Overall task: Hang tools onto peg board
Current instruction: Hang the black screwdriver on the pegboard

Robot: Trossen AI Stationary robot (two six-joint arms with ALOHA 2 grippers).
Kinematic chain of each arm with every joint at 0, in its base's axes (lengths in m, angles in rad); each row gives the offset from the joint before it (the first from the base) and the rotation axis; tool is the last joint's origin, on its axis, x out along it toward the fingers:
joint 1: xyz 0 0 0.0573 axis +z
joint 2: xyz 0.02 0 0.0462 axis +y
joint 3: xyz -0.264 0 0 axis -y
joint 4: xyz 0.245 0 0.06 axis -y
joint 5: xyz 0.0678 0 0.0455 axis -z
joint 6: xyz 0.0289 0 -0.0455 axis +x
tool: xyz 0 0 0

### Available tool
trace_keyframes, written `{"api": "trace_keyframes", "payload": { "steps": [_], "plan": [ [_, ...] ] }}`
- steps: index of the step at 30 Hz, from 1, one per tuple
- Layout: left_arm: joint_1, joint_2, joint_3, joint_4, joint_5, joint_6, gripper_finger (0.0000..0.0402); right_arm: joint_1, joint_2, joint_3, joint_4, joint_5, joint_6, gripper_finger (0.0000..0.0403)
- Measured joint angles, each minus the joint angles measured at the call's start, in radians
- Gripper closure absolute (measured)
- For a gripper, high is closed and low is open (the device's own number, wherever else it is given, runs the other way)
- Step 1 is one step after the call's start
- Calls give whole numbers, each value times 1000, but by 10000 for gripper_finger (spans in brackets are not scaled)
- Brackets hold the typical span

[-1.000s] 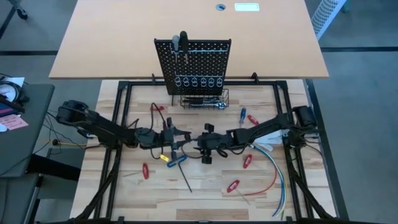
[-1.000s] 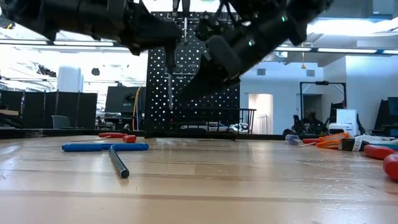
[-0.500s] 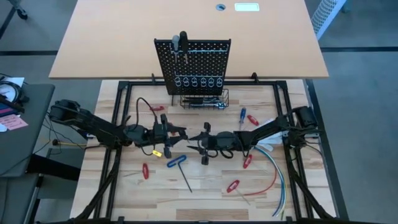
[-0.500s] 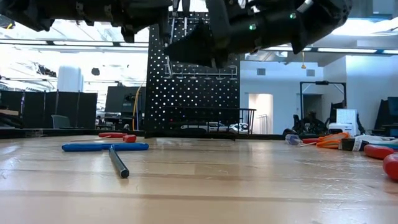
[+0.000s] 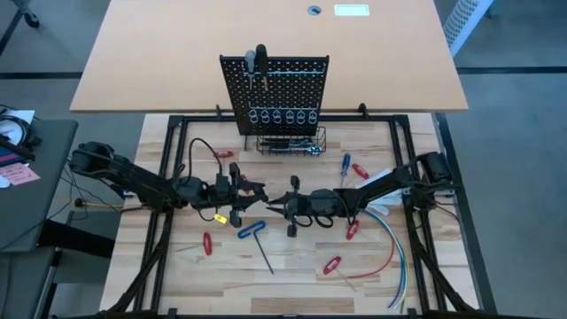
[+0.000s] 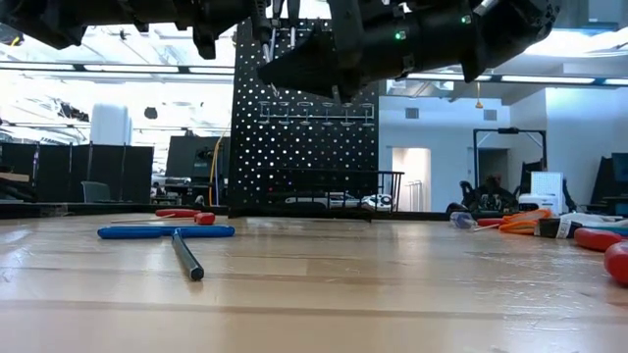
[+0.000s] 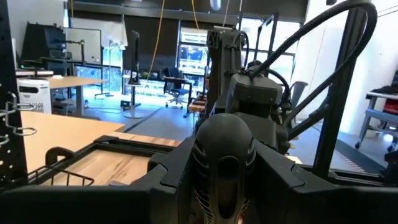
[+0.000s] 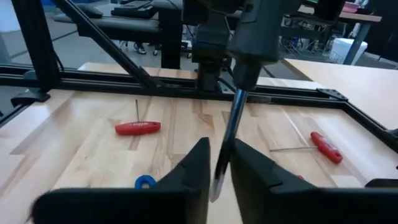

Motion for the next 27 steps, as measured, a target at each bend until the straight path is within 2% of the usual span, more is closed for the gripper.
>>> {"api": "trace_keyframes", "payload": {
  "steps": [5,8,11,13,16,20,23,27],
  "plan": [
    [0,0,0,-23,-1,43,284,-3,0,0,-22,9,16,391],
    [-1,-8,1,-73,-15,105,225,-11,0,0,-41,39,21,392],
    [-4,-85,2,-281,-69,111,164,-10,-25,-1,-97,113,19,395],
    [-11,-154,2,-452,-155,51,140,-14,-66,-1,-128,141,8,398],
    [-32,-270,2,-723,-272,-45,128,-49,-147,-1,-171,147,-10,400],
    [-93,-344,0,-939,-336,-180,131,-145,-263,34,-241,153,-22,401],
    [-151,-329,-20,-928,-414,-232,137,-228,-313,121,-308,132,-32,401],
    [-213,-244,-94,-724,-495,-243,140,-328,-282,266,-332,69,-49,402]
  ]
}}
